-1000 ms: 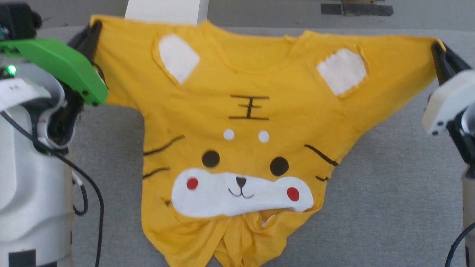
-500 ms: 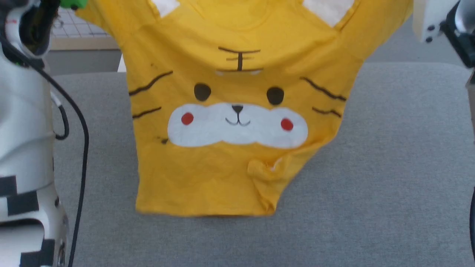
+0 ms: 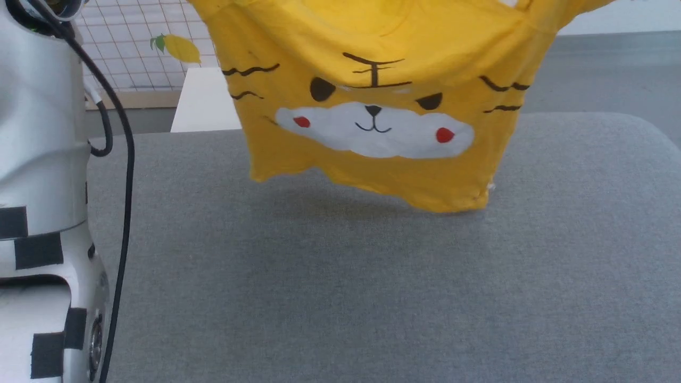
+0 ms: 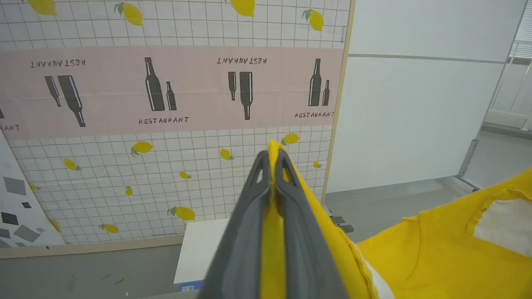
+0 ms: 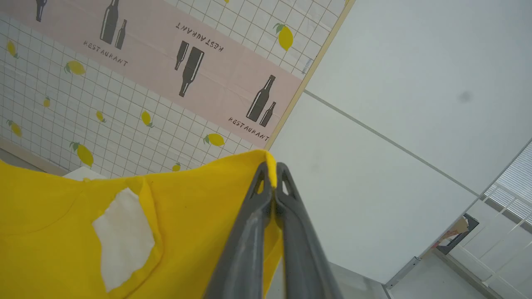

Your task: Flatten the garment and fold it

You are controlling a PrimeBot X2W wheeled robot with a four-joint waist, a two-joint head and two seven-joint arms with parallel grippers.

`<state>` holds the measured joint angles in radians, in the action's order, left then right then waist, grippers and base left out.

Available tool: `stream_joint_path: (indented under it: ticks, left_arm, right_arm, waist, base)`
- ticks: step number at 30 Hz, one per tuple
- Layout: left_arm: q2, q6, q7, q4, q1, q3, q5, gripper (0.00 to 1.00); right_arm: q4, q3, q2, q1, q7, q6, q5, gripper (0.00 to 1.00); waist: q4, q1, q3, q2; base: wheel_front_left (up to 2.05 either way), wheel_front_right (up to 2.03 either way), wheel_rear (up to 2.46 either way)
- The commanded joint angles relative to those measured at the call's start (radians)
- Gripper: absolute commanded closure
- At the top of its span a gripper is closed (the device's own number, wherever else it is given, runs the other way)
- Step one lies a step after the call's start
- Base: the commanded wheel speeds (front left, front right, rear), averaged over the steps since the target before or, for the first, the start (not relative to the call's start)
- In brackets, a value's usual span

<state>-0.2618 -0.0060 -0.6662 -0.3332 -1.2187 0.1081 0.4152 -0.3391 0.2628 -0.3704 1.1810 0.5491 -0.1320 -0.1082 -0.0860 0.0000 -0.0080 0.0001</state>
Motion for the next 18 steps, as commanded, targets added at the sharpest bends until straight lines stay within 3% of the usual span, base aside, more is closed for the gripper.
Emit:
stream_joint_path:
  ticks: [1,8,18]
  left_arm:
    - [0.001,0.011,-0.002,0.004,-0.023,0.0,0.007,1.0]
    - [0.002,0.042,0.06,0.003,-0.099,-0.014,-0.01,1.0]
    - [0.03,0.089,0.342,-0.076,-0.347,-0.016,-0.088,1.0]
  right_arm:
    - [0.002,0.006,-0.003,0.023,0.008,0.001,-0.008,1.0]
    - [-0.012,0.013,0.009,0.12,0.029,0.001,0.005,1.0]
    - [-0.124,0.01,0.055,0.367,-0.091,0.001,0.098,1.0]
  waist:
    - [-0.002,0.0,0.021,-0.0001]
    - [-0.02,0.0,0.142,-0.0001]
    - [-0.015,0.0,0.384,-0.0001]
  base:
    - [0.0,0.0,0.0]
    - [0.0,0.0,0.0]
    - [0.0,0.0,0.0]
